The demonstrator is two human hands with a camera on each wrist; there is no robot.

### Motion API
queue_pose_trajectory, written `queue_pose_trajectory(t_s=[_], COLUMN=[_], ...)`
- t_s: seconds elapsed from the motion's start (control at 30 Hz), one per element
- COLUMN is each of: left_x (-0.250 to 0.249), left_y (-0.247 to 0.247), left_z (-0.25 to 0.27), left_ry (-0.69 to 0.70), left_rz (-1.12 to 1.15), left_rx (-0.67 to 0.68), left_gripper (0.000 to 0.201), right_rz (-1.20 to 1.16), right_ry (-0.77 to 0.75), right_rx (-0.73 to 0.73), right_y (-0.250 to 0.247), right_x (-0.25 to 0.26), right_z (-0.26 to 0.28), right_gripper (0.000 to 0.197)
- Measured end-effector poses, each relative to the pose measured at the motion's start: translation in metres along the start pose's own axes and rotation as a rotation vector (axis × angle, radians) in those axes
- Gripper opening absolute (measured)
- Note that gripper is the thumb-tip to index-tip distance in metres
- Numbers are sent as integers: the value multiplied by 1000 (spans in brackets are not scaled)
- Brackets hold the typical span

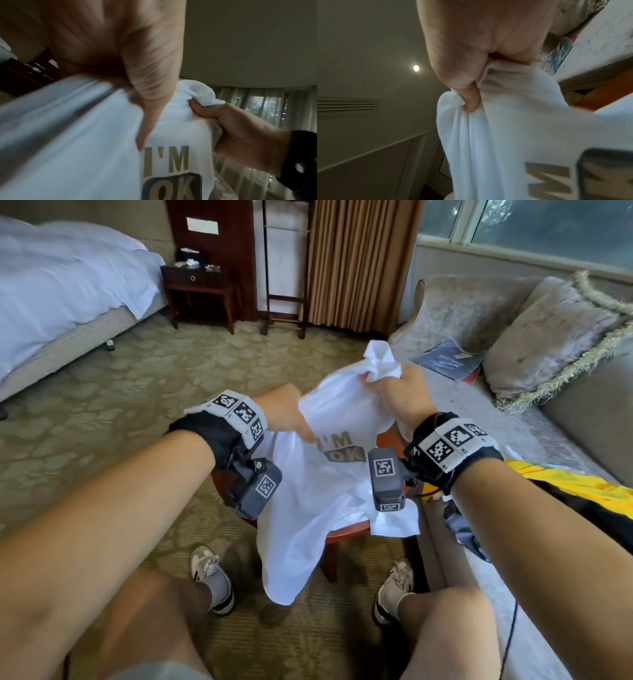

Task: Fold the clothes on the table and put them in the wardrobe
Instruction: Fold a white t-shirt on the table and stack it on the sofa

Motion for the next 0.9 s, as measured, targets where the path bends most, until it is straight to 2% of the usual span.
queue_pose_trajectory(t_s=[0.07, 0.17, 0.23, 0.3, 0.47, 0.63, 0.77, 0.9], left_x=[19, 54, 68, 72, 57, 28, -5, -34], left_y=[-6, -11, -12, -12, -21, -46, -72, -102], left_z=[-2, -1, 1, 6, 22, 56, 94, 125], left_ry=[-83, -177, -193, -195, -164, -103, -18, 81], left_rz=[-117, -180, -142, -56, 22, 85, 119, 127], left_rx=[-84, -143, -145, -142, -141, -219, -282, -382], left_gripper=[30, 37, 37, 34, 34, 30, 32, 43], right_rz=[-43, -116, -144, -174, -223, -219, -249, -277], right_ry=[52, 140, 175, 174, 179, 124, 75, 4], right_rx=[-45, -102, -106, -118, -175, -235, -311, -365], right_y=[-10, -25, -30, -32, -35, -54, -74, -91], right_x=[-9, -20, -23, -24, -5, 26, 56, 83], right_z=[1, 3, 5, 7, 24, 52, 80, 95], right_gripper=[6, 4, 28, 34, 28, 29, 41, 20])
Point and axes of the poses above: each hand's wrist, its own z-axis away from the middle knuckle, its own y-axis out of the palm, x = y × z, the point moved 6 cm from there along -z, towards the middle knuckle, and after that the axes turned 2 degrees about -y, right-handed, at the moved point
